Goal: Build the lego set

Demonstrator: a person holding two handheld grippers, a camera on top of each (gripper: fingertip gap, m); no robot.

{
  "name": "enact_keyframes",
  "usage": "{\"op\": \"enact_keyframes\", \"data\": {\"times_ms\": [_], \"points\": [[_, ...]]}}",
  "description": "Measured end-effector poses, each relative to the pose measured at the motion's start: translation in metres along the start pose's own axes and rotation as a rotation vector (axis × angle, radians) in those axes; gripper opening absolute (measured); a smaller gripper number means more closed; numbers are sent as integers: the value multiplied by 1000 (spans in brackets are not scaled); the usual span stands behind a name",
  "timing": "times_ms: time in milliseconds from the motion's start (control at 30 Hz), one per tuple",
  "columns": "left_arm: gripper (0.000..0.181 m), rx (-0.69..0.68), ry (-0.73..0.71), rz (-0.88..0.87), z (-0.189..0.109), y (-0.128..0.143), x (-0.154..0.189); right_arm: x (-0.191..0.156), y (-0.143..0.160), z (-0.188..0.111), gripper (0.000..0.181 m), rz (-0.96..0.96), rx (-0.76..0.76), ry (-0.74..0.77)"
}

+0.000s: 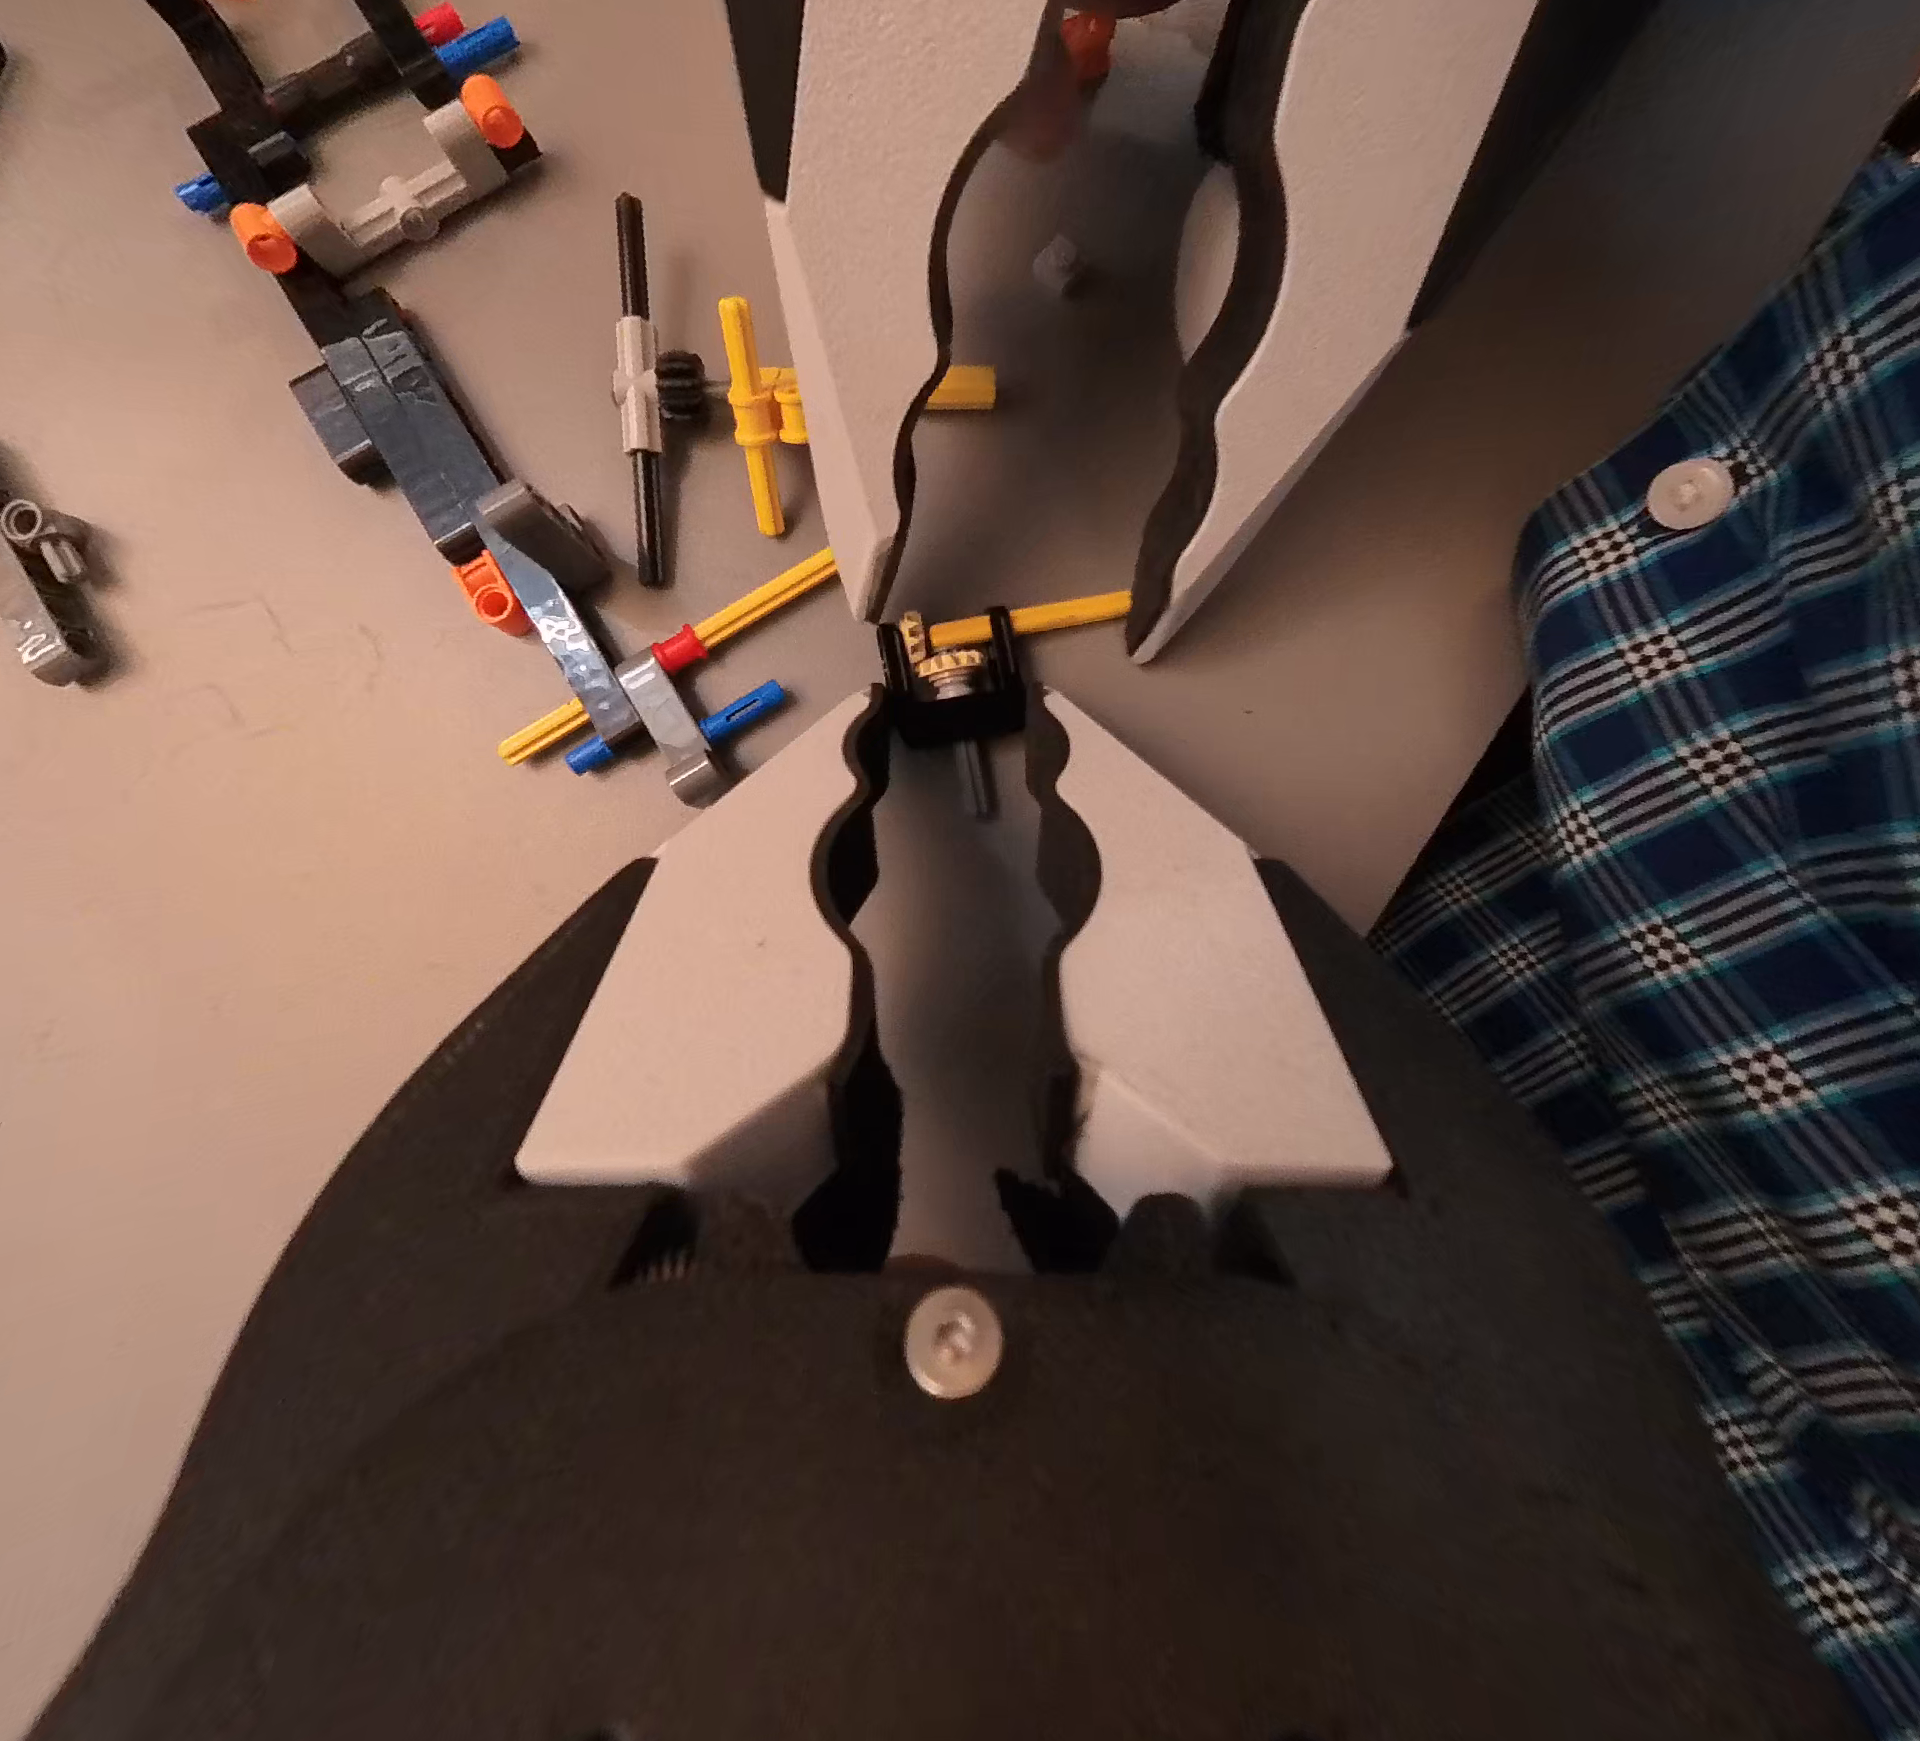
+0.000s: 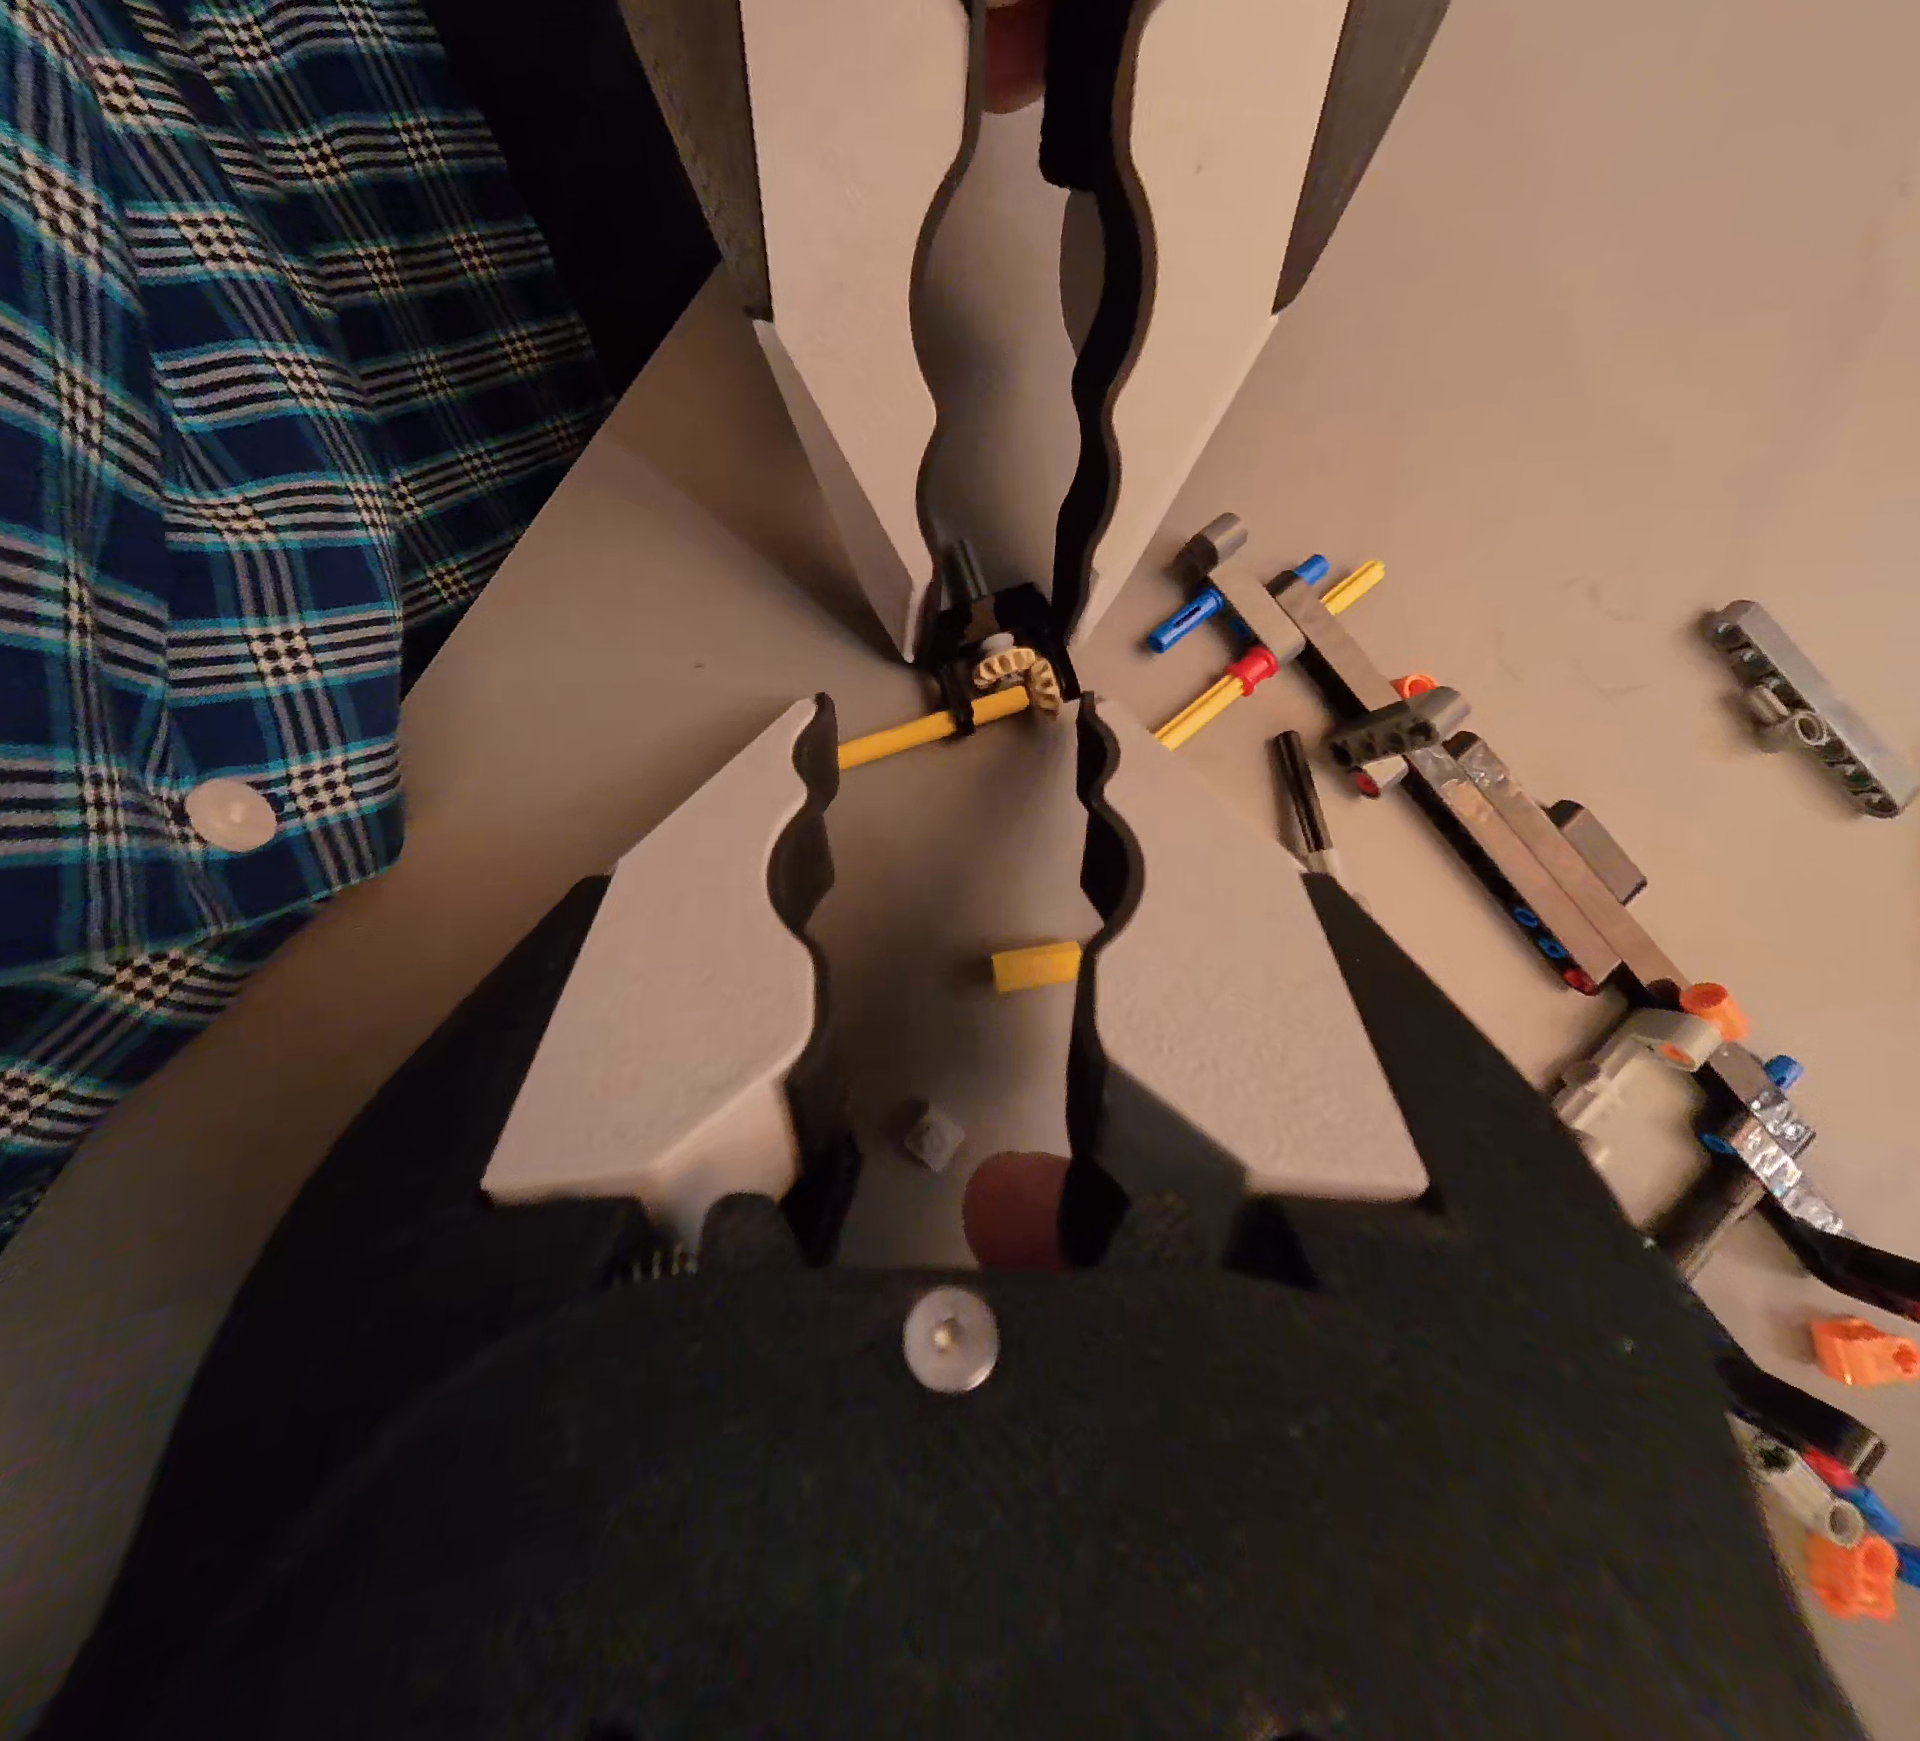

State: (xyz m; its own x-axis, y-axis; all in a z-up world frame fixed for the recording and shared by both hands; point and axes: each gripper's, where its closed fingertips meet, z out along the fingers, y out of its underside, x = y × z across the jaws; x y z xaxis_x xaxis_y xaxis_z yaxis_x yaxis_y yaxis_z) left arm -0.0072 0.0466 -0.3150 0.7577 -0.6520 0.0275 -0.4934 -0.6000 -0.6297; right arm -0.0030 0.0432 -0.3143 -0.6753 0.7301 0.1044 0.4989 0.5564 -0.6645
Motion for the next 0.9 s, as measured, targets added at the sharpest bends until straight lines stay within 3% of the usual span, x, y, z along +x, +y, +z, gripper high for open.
{"op": "enact_keyframes", "data": {"times_ms": [33, 300, 500, 700, 900], "points": [[23, 0, 0, 0, 0, 0, 0, -1, 0, 0, 46, 1, 0, -3], [24, -4, -2, 5, 0, 1, 1, -9, 3, -5, 61, -79, -19, -49], [24, -8, 0, 7, -1, 1, 1, -4, 2, -5, 48, -96, -23, -43], [23, -9, 14, 10, -2, 0, 3, 0, -1, -2, 54, -125, -21, -61], [23, 0, 27, 2, -1, 0, 5, -4, -4, 2, 45, -123, -10, -105]]}}
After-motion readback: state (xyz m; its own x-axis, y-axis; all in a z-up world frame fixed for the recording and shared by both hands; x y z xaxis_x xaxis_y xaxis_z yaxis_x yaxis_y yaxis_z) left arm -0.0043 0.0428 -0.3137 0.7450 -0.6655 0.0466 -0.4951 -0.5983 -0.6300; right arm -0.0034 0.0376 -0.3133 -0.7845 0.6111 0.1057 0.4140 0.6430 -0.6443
